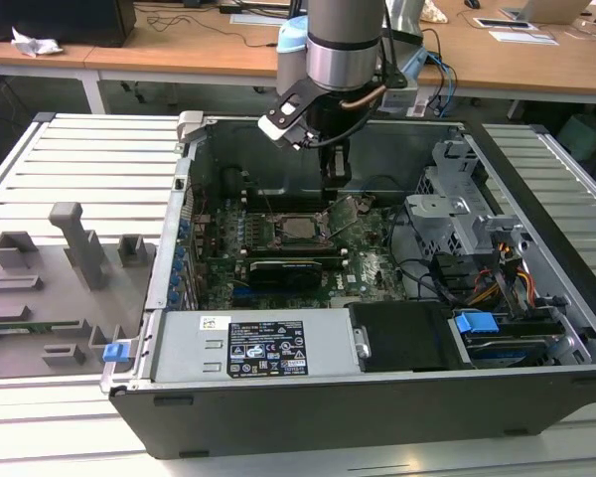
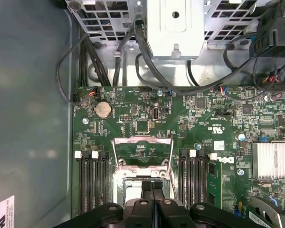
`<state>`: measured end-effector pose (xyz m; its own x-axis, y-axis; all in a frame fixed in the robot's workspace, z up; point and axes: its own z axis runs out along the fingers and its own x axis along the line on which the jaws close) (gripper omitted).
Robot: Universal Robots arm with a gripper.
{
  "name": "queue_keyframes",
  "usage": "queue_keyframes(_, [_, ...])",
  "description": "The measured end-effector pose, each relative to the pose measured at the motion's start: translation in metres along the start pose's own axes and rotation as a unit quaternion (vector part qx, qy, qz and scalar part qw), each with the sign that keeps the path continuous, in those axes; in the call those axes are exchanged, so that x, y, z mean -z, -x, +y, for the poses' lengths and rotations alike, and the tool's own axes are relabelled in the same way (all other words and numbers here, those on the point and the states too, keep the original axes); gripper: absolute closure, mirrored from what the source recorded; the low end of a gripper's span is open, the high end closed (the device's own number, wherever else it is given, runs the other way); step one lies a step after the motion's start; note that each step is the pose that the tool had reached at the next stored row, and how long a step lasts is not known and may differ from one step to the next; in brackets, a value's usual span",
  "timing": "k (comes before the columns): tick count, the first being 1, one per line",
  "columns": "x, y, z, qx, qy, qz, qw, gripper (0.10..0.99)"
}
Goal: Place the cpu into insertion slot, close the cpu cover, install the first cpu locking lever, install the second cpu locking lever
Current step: 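Close the cpu cover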
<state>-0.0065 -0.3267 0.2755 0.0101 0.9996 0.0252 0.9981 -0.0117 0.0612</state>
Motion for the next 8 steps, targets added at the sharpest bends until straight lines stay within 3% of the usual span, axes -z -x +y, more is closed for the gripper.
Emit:
queue_keyframes(2, [0.0004,0.0,0.0009,0.0,0.0,0.0001,1.0,0.98])
queue_keyframes(5, [-0.0002,-0.0001,0.0091,0.004,-0.0018,0.0002,1.0,0.98])
queue_keyframes(8, [-0.0016,-0.0001,0.0127,0.025,-0.0042,0.0024,0.9997,0.98])
